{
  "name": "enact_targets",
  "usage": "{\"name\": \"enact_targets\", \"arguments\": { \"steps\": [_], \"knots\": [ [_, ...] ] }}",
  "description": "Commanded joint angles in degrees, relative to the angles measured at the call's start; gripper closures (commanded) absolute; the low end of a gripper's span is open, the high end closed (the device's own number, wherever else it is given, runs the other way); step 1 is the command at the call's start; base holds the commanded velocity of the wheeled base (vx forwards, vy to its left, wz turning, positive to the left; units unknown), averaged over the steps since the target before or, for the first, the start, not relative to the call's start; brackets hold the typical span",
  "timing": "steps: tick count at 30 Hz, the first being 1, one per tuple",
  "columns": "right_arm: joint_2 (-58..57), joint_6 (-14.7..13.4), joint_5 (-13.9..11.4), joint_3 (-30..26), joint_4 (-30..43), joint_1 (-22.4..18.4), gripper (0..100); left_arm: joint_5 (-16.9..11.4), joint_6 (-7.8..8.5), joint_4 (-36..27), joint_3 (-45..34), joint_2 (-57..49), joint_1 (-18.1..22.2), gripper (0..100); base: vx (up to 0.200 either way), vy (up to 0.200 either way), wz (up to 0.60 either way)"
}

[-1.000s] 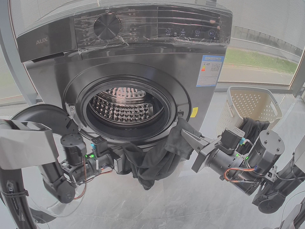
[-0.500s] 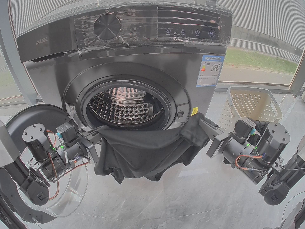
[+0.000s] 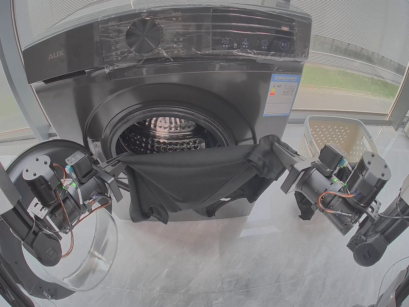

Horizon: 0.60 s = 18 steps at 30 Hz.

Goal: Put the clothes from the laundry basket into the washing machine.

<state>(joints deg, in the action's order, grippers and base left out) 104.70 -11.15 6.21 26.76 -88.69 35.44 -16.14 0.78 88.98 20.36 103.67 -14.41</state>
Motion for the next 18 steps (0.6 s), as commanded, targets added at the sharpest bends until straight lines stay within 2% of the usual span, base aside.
{"name": "enact_targets", "arguments": {
  "steps": [1, 18],
  "knots": [
    [0.1, 0.1, 0.0, 1.2, -0.1, 0.2, 100, -0.2, 0.19, 0.3, -0.8, -0.1, 0.3, 100, 0.000, 0.000, 0.00],
    [-0.6, 0.2, 0.2, 5.1, -0.1, 2.2, 100, -0.6, 0.36, 0.4, -3.4, -2.4, 0.0, 100, 0.000, 0.000, 0.00]
  ]
}}
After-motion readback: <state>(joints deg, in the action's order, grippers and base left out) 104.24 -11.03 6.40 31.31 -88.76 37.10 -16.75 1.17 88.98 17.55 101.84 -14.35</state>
